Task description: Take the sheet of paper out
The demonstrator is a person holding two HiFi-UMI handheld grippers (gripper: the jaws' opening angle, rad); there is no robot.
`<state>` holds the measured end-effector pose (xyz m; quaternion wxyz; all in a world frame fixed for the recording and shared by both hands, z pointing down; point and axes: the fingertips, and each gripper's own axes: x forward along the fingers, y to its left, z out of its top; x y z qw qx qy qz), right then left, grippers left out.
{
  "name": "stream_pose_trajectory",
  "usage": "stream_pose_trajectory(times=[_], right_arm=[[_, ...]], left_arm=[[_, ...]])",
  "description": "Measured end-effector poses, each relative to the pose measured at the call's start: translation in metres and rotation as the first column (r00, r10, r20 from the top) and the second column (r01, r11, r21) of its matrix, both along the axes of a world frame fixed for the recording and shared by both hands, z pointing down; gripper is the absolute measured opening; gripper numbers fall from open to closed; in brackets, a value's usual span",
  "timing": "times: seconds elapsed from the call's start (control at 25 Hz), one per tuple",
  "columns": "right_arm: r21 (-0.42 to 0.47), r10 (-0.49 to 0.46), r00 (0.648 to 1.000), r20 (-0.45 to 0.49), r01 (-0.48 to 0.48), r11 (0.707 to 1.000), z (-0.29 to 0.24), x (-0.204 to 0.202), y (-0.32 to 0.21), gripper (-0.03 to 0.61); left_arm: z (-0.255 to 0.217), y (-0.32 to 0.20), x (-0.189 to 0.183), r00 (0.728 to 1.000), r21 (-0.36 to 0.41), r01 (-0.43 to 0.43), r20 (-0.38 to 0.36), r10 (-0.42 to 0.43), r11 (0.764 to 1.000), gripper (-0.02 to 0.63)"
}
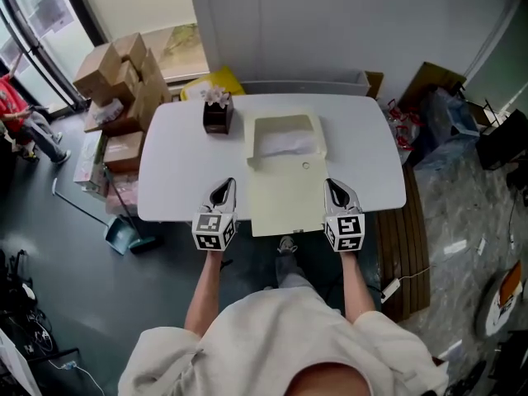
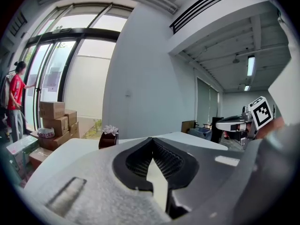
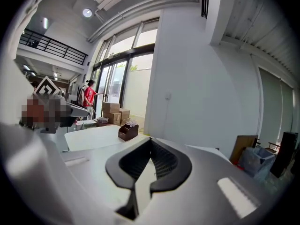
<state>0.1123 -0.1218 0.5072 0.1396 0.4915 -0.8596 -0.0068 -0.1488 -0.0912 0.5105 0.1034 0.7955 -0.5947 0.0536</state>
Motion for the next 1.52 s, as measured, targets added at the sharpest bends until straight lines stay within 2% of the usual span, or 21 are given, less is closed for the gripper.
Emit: stream_pose_trajectory(times=[0.4, 0.56, 0.8, 1.04, 1.28, 1.52], right_arm=[[-0.014, -0.072, 0.997, -0.005, 0.072, 0.997, -0.004, -0.008, -0.113, 0.002], [-0.054, -0.122, 0.993, 0.001, 0.121, 0.991, 0.005, -0.015, -0.151, 0.002], [-0.146, -0.212, 0.977, 0.011, 0.212, 0.966, 0.036, -0.037, -0.185, 0.002], [-0.195, -0.266, 0.964, 0.006, 0.262, 0.945, 0.061, -0.058, -0.198, 0.002], [-0.238, -0.271, 0.962, -0.016, 0.260, 0.936, 0.082, -0.069, -0.198, 0.002], [-0.262, -0.276, 0.954, -0.114, 0.239, 0.935, 0.101, -0.083, -0.196, 0.002]], left_arm=[[-0.009, -0.095, -0.004, 0.998, -0.009, 0.063, 0.019, -0.063, 0.998, 0.002], [-0.004, -0.126, -0.001, 0.996, -0.031, 0.090, 0.023, -0.089, 0.995, 0.002], [0.011, -0.157, -0.002, 0.992, -0.073, 0.124, 0.037, -0.122, 0.990, 0.002], [0.028, -0.168, -0.010, 0.989, -0.117, 0.147, 0.041, -0.143, 0.982, 0.002], [0.051, -0.173, -0.019, 0.991, -0.158, 0.136, 0.032, -0.132, 0.978, 0.002], [0.069, -0.180, -0.030, 0.996, -0.181, 0.090, 0.002, -0.091, 0.979, 0.002]])
